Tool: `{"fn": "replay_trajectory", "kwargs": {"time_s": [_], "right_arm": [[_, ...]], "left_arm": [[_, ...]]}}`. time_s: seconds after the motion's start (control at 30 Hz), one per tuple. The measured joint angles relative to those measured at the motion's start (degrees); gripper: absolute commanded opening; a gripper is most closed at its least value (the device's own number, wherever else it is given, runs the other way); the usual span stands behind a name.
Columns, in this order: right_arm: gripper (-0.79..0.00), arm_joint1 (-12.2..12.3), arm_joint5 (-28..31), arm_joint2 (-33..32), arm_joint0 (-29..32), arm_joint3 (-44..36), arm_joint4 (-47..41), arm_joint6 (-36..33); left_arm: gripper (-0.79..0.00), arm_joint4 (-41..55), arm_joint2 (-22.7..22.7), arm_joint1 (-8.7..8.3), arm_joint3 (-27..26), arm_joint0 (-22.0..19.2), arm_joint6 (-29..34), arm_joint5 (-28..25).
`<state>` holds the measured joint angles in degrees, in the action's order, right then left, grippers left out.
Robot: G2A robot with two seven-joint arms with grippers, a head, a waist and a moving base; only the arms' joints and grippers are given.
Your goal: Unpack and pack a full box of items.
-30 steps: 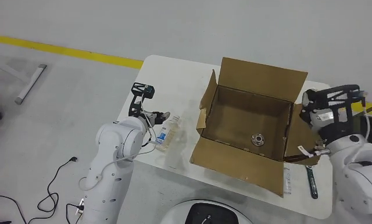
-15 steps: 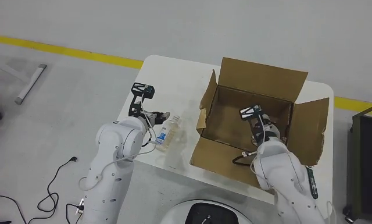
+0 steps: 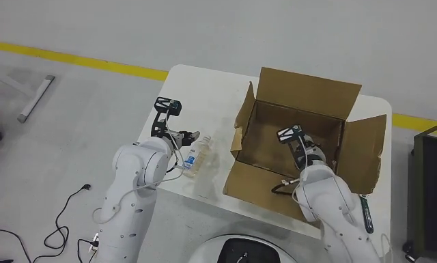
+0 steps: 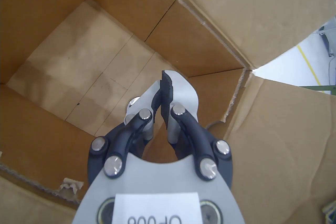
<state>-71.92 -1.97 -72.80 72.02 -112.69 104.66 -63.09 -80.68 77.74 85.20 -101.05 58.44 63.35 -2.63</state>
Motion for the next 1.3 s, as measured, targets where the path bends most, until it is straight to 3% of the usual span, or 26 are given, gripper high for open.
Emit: {"fn": "replay_trajectory", "kwargs": {"time_s": [0.1, 0.17, 0.3, 0.67, 1.3], "right_arm": [[-0.782, -0.64, 0.01, 0.78, -3.73, 5.33, -2.18, -4.88], [-0.591, -1.10, 0.25, 1.82, -6.66, 9.23, -2.91, -8.41], [-0.517, -1.95, 0.30, 3.97, -11.11, 15.00, -3.49, -12.91], [-0.496, -2.98, 2.39, 4.44, -14.21, 20.78, -5.48, -17.41], [-0.459, -3.53, 4.51, 2.29, -13.72, 24.46, -6.90, -16.23]], "left_arm": [[0.000, 0.00, 0.00, 0.00, 0.00, 0.00, 0.00, 0.00], [0.000, 0.00, 0.00, 0.00, 0.00, 0.00, 0.00, 0.00], [0.000, 0.00, 0.00, 0.00, 0.00, 0.00, 0.00, 0.00], [0.000, 0.00, 0.00, 0.00, 0.00, 0.00, 0.00, 0.00], [0.000, 0.00, 0.00, 0.00, 0.00, 0.00, 0.00, 0.00]]}}
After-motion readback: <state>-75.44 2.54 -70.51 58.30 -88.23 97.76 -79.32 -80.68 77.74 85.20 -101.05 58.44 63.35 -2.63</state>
